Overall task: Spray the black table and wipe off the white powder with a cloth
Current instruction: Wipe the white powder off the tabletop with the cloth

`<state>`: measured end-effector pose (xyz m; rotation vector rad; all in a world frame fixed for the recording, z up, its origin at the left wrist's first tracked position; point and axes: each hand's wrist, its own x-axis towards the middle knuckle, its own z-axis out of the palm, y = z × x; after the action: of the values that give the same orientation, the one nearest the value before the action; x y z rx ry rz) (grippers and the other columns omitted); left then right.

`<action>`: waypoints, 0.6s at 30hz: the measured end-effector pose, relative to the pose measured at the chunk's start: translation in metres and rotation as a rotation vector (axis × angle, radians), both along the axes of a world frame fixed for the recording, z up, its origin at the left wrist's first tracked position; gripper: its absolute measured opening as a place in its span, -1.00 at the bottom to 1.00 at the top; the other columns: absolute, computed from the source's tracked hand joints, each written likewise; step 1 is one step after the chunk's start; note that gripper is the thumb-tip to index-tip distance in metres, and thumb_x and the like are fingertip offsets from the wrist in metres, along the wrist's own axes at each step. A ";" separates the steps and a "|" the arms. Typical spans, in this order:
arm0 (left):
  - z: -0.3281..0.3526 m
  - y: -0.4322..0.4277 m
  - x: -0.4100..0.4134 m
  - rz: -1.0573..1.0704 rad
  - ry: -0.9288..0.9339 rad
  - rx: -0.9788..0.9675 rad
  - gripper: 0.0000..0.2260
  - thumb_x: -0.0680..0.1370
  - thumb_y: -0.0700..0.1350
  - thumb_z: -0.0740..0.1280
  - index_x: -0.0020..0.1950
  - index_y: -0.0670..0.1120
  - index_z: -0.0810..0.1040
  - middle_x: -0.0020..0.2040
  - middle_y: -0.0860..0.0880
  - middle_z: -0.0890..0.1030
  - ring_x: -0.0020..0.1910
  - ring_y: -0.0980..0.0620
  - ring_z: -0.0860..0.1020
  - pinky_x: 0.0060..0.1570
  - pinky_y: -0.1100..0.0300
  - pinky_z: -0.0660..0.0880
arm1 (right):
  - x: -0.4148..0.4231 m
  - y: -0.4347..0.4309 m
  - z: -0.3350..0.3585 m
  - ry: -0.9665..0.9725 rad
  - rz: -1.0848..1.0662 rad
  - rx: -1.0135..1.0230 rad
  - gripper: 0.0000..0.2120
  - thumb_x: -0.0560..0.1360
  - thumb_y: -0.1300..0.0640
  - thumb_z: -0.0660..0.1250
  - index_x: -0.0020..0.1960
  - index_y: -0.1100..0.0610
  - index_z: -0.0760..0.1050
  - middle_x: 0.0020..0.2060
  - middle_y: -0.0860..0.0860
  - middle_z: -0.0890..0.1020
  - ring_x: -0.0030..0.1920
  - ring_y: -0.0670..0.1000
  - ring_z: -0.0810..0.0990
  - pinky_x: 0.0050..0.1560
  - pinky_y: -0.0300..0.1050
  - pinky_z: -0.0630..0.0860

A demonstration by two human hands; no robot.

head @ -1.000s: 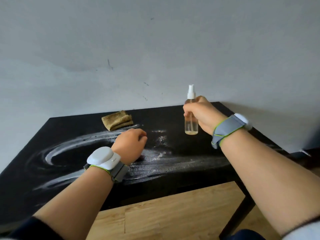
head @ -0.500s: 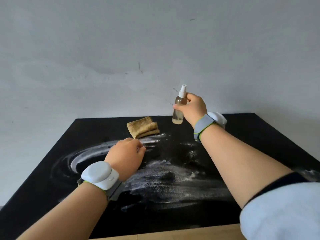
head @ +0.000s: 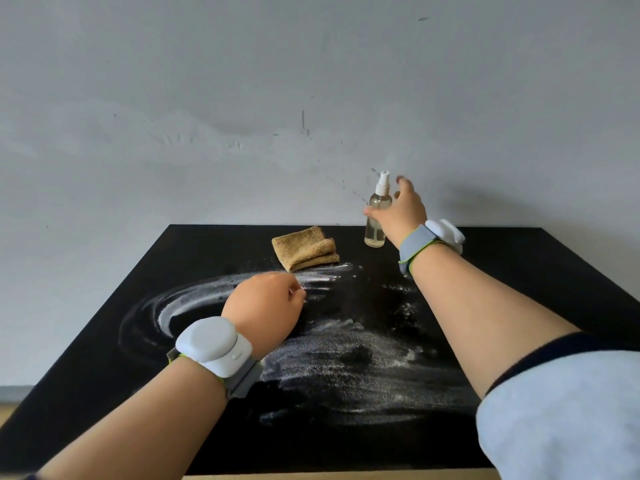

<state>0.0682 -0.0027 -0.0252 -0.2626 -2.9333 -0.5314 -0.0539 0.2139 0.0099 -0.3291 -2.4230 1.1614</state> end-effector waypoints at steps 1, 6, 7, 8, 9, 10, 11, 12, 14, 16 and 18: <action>0.000 0.000 0.001 0.002 -0.003 0.004 -0.75 0.60 0.03 0.17 0.08 0.01 0.61 0.00 0.07 0.65 -0.04 0.04 0.59 -0.10 0.19 0.47 | 0.005 -0.004 0.003 0.099 -0.055 0.045 -0.39 0.45 0.11 0.41 0.45 0.12 0.29 0.28 0.16 0.46 0.27 0.19 0.44 0.15 -0.03 0.39; 0.002 0.000 0.003 -0.001 -0.020 0.033 -0.76 0.61 0.00 0.18 0.11 0.00 0.61 0.02 0.05 0.66 -0.02 0.03 0.59 -0.05 0.16 0.51 | 0.031 -0.041 0.016 0.424 0.204 0.454 -0.73 0.45 0.34 0.22 0.10 0.20 0.56 0.09 0.13 0.58 0.14 0.16 0.50 0.12 -0.03 0.46; 0.002 0.000 0.004 -0.004 -0.021 0.041 -0.76 0.61 -0.01 0.18 0.12 -0.01 0.61 0.03 0.04 0.65 -0.01 0.03 0.59 -0.05 0.17 0.50 | 0.037 -0.052 0.016 0.270 0.344 0.529 -0.67 0.48 0.36 0.18 0.15 0.16 0.57 0.15 0.11 0.59 0.18 0.15 0.51 0.17 -0.05 0.44; 0.002 -0.003 0.006 -0.005 -0.025 0.054 -0.77 0.61 -0.02 0.18 0.13 -0.01 0.60 0.05 0.04 0.65 0.01 0.03 0.59 -0.04 0.18 0.49 | 0.043 -0.063 0.014 0.087 0.476 0.603 -0.58 0.49 0.39 0.16 0.25 0.13 0.55 0.26 0.10 0.55 0.26 0.14 0.49 0.24 -0.07 0.42; 0.001 -0.006 0.008 -0.010 -0.032 0.072 -0.77 0.61 -0.04 0.19 0.14 0.00 0.60 0.08 0.04 0.64 0.03 0.02 0.59 -0.02 0.19 0.48 | 0.047 -0.074 0.010 -0.076 0.571 0.664 -0.49 0.50 0.41 0.13 0.37 0.08 0.48 0.36 0.07 0.48 0.34 0.13 0.44 0.29 -0.08 0.39; 0.001 -0.006 0.009 -0.020 -0.041 0.091 -0.77 0.61 -0.06 0.19 0.16 0.00 0.59 0.11 0.04 0.63 0.06 0.02 0.58 0.00 0.20 0.47 | 0.049 -0.078 0.005 -0.203 0.620 0.715 -0.42 0.50 0.43 0.12 0.45 0.04 0.39 0.43 0.06 0.41 0.40 0.12 0.39 0.31 -0.10 0.36; 0.001 -0.009 0.011 -0.024 -0.044 0.111 -0.76 0.60 -0.09 0.19 0.18 0.00 0.59 0.14 0.04 0.62 0.09 0.02 0.57 0.04 0.20 0.46 | 0.050 -0.082 0.001 -0.292 0.637 0.757 -0.38 0.51 0.43 0.11 0.49 0.01 0.33 0.47 0.05 0.37 0.42 0.12 0.36 0.30 -0.12 0.35; 0.002 -0.015 0.013 -0.021 -0.045 0.131 -0.75 0.60 -0.11 0.18 0.19 0.01 0.59 0.16 0.05 0.61 0.13 0.02 0.56 0.09 0.19 0.46 | 0.049 -0.085 -0.004 -0.357 0.638 0.791 -0.38 0.52 0.41 0.12 0.51 0.00 0.30 0.48 0.06 0.36 0.43 0.12 0.36 0.29 -0.13 0.34; 0.003 -0.026 0.015 -0.010 -0.038 0.158 -0.73 0.60 -0.14 0.17 0.21 0.03 0.58 0.19 0.06 0.60 0.16 0.03 0.55 0.16 0.19 0.45 | 0.043 -0.087 -0.009 -0.400 0.597 0.845 -0.45 0.54 0.37 0.15 0.48 0.03 0.36 0.45 0.08 0.40 0.41 0.14 0.39 0.33 -0.11 0.35; 0.003 -0.043 0.017 0.027 -0.032 0.171 -0.72 0.60 -0.14 0.18 0.23 0.03 0.57 0.20 0.06 0.59 0.17 0.04 0.55 0.17 0.22 0.43 | 0.038 -0.090 -0.010 -0.363 0.538 0.890 -0.57 0.55 0.34 0.16 0.37 0.10 0.48 0.34 0.13 0.49 0.31 0.19 0.47 0.27 -0.03 0.41; 0.003 -0.060 0.020 0.075 -0.027 0.184 -0.73 0.60 -0.13 0.19 0.24 0.03 0.57 0.20 0.05 0.58 0.17 0.03 0.54 0.20 0.19 0.44 | 0.040 -0.097 -0.010 -0.345 0.513 0.946 -0.67 0.54 0.31 0.18 0.25 0.16 0.55 0.22 0.17 0.55 0.20 0.21 0.52 0.13 -0.06 0.46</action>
<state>0.0883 -0.0625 -0.0220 -0.1233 -2.8803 -0.7926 -0.0137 0.1169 -0.0005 0.4439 -3.1291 -0.0157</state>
